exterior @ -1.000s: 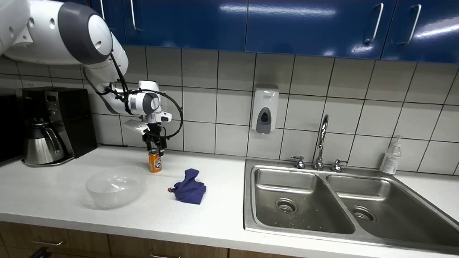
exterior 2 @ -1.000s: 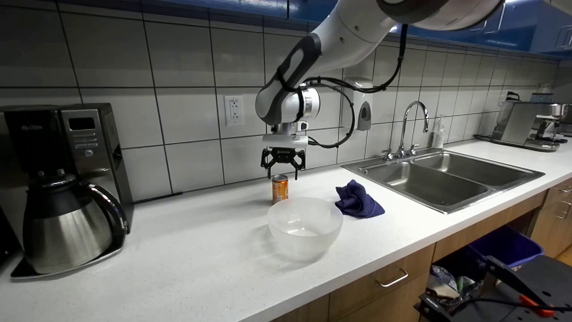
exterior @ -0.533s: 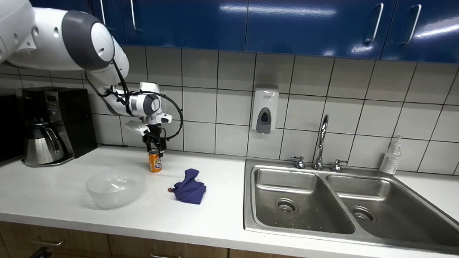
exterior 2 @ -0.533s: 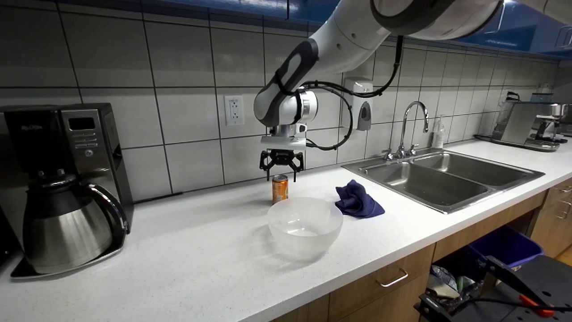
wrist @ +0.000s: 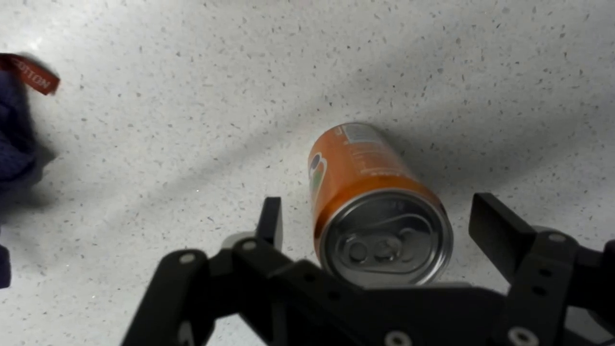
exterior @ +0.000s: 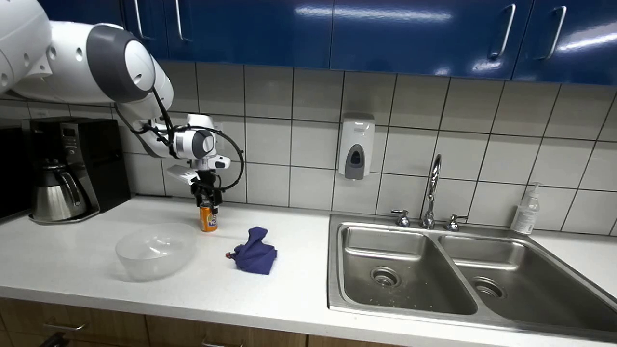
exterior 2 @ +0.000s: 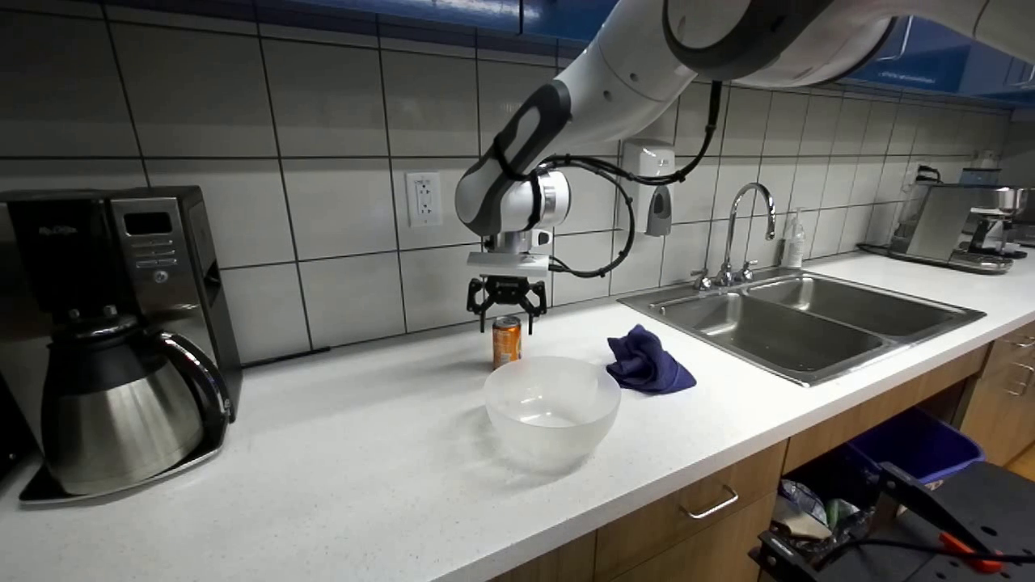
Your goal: Put the can in the bowl
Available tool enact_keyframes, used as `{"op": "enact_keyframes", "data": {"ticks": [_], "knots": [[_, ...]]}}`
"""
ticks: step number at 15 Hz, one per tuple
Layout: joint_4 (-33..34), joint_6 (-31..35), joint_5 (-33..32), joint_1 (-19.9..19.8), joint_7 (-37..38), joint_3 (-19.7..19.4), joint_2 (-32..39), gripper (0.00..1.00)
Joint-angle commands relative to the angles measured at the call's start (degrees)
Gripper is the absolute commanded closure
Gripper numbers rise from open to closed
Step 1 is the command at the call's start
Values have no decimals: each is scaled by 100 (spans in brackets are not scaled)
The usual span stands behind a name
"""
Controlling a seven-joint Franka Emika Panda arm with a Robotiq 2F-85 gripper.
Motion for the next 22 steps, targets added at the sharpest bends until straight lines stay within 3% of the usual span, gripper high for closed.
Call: {"op": "enact_keyframes", "data": {"ticks": [1, 3, 4, 5, 9, 22], "knots": [[349, -316, 79, 54, 103, -73, 120, 0], [377, -354, 75, 52, 94, -70, 115, 0], [395, -373, 76, 48, 92, -67, 115, 10], [408, -386, 76, 44, 84, -65, 113, 28], [390, -376, 74, 40, 69, -60, 96, 60], [-269, -259, 128, -15, 23, -87, -402, 62]]}}
